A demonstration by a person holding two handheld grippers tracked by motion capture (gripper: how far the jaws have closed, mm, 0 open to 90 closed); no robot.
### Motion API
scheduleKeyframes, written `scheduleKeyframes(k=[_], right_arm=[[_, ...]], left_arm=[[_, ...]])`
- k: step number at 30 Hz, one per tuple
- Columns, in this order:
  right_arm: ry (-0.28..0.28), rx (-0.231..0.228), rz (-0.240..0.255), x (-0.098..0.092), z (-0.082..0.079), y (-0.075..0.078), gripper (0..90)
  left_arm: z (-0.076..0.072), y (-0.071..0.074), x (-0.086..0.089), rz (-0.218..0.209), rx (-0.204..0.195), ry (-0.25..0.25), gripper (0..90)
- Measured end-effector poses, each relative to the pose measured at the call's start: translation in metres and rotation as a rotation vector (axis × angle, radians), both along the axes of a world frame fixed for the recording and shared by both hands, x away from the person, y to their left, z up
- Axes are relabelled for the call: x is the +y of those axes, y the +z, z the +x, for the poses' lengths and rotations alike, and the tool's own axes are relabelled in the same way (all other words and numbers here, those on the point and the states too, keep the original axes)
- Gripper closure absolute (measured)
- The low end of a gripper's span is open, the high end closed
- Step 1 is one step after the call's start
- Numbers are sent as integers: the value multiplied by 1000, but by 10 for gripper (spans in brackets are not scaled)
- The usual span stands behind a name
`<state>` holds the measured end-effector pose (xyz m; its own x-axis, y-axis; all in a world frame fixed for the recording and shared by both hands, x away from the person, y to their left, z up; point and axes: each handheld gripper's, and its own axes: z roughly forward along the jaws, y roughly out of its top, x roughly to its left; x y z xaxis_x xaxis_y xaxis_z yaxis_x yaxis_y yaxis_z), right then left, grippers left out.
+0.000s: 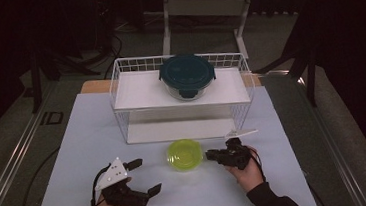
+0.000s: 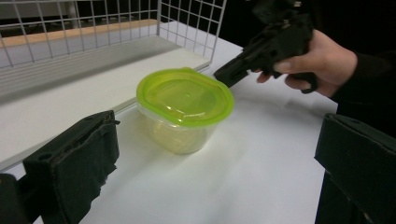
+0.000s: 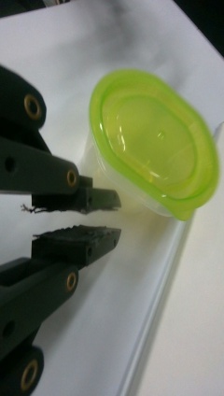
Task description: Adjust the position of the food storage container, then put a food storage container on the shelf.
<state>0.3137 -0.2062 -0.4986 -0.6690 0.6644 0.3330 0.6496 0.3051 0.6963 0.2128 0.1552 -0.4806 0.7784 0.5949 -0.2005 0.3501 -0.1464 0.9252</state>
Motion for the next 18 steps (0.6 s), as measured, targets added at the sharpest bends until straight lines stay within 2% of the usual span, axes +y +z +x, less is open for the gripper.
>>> scheduleKeyframes(k=[3, 6, 10, 12, 13, 14, 18], right_arm=[[-7, -38, 11, -5, -7, 11, 650], [-16, -63, 33, -6, -12, 23, 491], [-23, -93, 68, -4, -15, 34, 350], [10, -94, 97, -3, -15, 38, 239], [10, -94, 97, -3, -15, 38, 239], [23, -95, 102, -2, -15, 40, 212], [29, -84, 139, 1, -13, 45, 187]], left_arm=[[2, 5, -1, -4, 2, -10, 0], [6, 12, -5, -6, 9, -21, 0], [14, 19, -14, 16, 29, -34, 0], [20, 22, -18, 12, 54, -36, 0], [20, 22, -18, 12, 54, -36, 0], [25, 23, -21, 14, 79, -35, 0], [37, 26, -26, -5, 126, -25, 0]])
